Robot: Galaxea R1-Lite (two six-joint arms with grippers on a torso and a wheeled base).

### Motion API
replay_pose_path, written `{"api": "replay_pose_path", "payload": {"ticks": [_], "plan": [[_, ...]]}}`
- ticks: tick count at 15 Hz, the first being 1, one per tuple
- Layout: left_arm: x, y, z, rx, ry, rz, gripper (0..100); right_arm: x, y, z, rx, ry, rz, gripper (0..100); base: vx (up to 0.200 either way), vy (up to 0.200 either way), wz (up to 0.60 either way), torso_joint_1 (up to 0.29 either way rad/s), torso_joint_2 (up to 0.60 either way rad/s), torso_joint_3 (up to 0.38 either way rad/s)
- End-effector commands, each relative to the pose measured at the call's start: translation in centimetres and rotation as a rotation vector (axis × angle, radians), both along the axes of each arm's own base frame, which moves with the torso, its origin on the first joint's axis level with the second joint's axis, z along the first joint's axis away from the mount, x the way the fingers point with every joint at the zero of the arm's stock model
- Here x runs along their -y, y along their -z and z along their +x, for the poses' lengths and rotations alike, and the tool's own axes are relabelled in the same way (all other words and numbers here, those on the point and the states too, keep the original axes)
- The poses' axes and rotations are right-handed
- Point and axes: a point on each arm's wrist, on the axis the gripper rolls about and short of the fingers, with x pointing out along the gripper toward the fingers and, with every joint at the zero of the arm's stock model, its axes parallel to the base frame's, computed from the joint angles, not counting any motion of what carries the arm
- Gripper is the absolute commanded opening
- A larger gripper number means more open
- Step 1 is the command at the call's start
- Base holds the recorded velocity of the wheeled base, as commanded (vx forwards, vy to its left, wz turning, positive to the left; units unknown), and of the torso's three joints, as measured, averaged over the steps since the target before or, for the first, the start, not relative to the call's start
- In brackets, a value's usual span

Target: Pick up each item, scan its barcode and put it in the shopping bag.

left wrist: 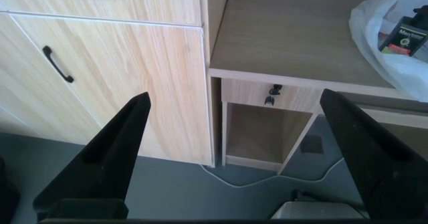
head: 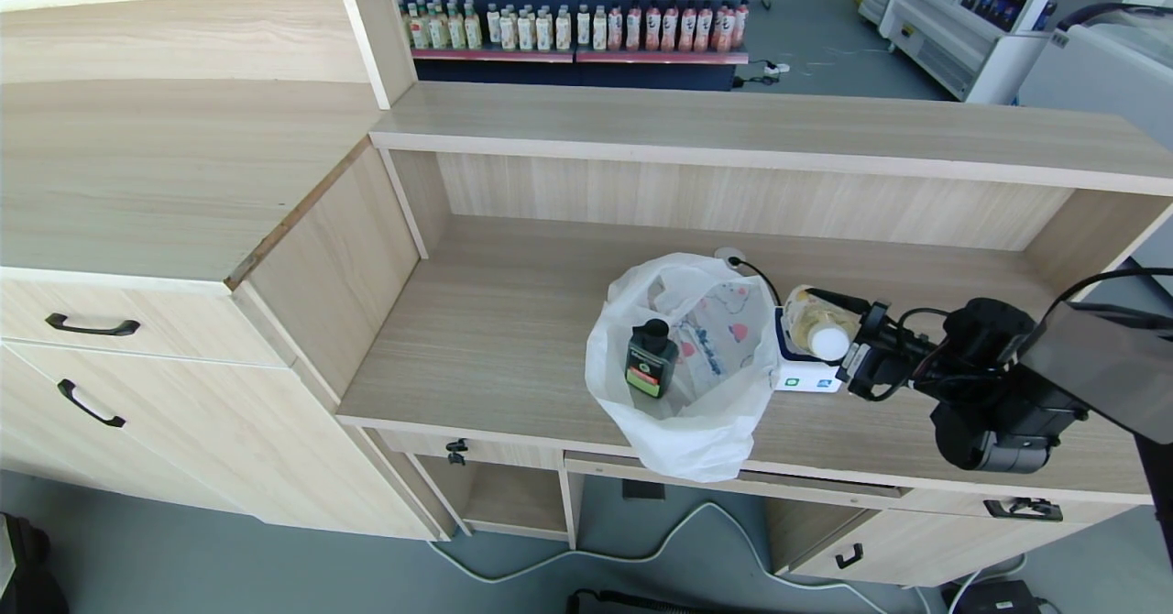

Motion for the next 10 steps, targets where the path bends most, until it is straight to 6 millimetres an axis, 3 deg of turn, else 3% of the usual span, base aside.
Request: {"api": "replay_pose_path", "payload": {"ticks": [1, 8, 10], "plan": [[0.0, 0.0, 0.0, 0.0, -0.001, 0.0, 100, 0.0, 0.1, 0.0, -0.004, -0.001, 0.002, 0, 0.0, 0.0, 0.0, 0.0, 0.0, 0.0], [0.0, 0.0, 0.0, 0.0, -0.001, 0.0, 100, 0.0, -0.1, 0.0, -0.001, -0.001, 0.002, 0, 0.0, 0.0, 0.0, 0.0, 0.0, 0.0], [0.0, 0.0, 0.0, 0.0, -0.001, 0.0, 100, 0.0, -2.0, -0.2, -0.005, -0.007, 0.042, 0, 0.0, 0.0, 0.0, 0.0, 0.0, 0.0]]}}
